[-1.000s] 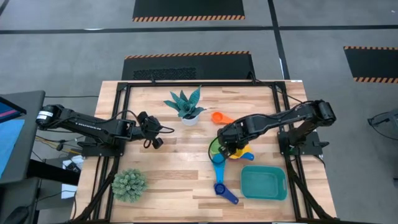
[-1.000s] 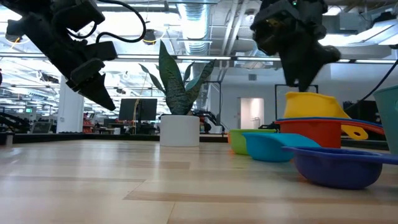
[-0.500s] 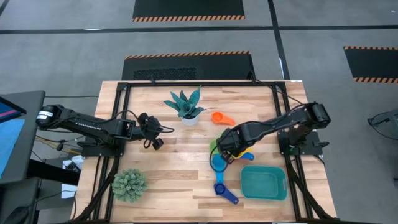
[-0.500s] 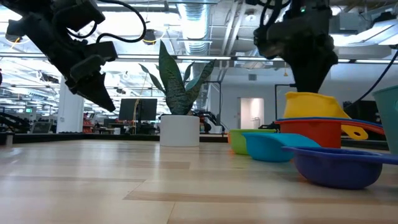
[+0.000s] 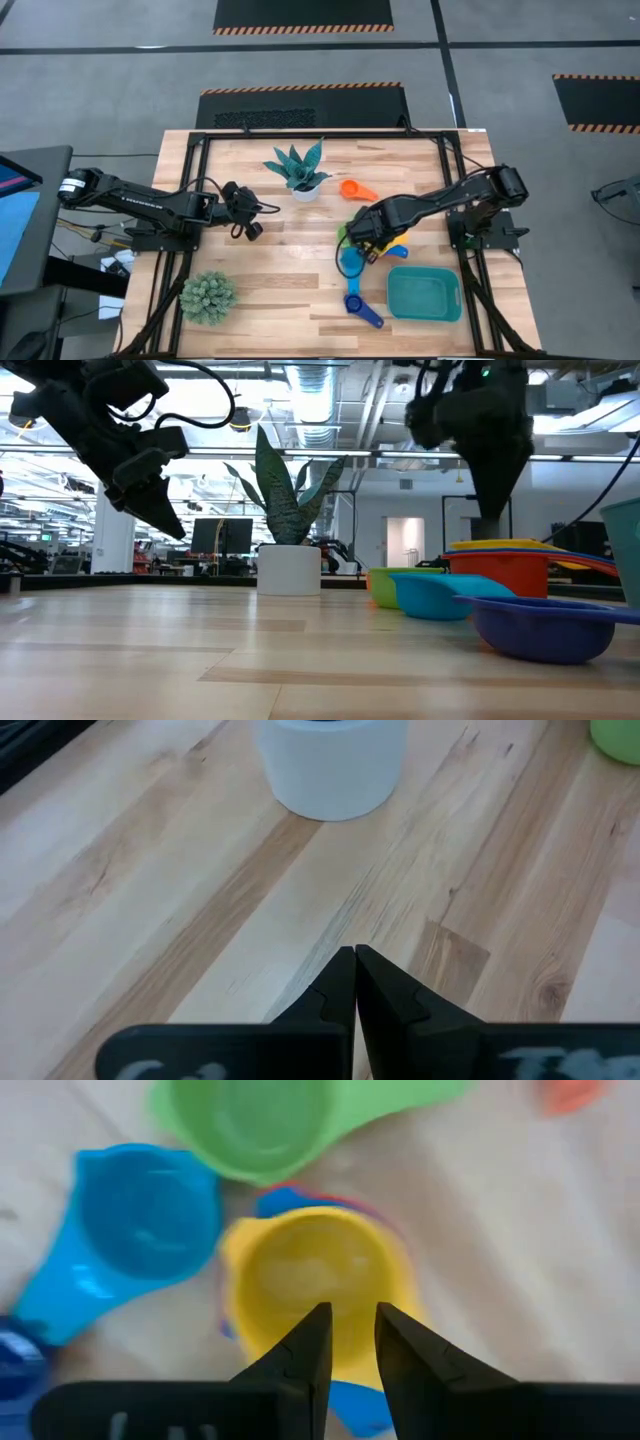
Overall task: Nest measuring cups in basket
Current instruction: Stack the yellow measuring cup on top of the blue measuring cup
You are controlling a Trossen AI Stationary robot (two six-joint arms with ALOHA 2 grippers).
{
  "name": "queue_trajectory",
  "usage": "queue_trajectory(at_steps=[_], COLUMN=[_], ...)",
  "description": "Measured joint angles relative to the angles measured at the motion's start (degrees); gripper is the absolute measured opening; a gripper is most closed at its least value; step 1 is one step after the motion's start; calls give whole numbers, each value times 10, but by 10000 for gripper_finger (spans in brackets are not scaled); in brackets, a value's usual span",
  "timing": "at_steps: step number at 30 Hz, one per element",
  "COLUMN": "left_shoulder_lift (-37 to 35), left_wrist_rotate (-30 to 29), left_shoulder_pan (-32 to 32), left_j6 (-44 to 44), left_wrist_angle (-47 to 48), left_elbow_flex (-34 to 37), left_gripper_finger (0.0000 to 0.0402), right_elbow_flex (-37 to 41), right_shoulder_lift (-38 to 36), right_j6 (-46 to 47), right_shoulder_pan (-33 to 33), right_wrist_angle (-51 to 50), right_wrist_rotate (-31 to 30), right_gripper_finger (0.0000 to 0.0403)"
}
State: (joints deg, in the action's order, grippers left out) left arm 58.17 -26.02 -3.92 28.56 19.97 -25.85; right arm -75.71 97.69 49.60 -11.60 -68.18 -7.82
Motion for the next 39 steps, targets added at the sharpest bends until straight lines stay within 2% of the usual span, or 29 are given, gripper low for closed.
queue_trajectory(at_steps=[4,7,16,21,25,27,33,39], left_shoulder_lift=[0,0,0,0,0,0,0,0], left_wrist_rotate=[-2,0,1,1,2,2,2,1], left_shoulder_pan=[0,0,0,0,0,0,0,0], left_j6=[0,3,17,22,37,42,43,43], left_wrist_angle=[-1,-2,-2,-5,-6,-8,-15,-16], left_elbow_flex=[0,0,0,0,0,0,0,0], left_gripper_finger=[0,0,0,0,0,0,0,0], right_elbow_flex=[-16,5,140,188,235,253,273,264], right_shoulder_lift=[-6,-8,-27,-72,-109,-119,-124,-133], right_j6=[-17,-59,-169,-204,-235,-240,-247,-248], right_shoulder_pan=[-7,-4,35,53,66,68,60,24], right_wrist_angle=[-120,-141,-57,-7,77,104,136,133], right_wrist_rotate=[-127,-146,-91,-82,-31,-24,31,73], right_gripper_finger=[101,100,76,58,45,37,14,21])
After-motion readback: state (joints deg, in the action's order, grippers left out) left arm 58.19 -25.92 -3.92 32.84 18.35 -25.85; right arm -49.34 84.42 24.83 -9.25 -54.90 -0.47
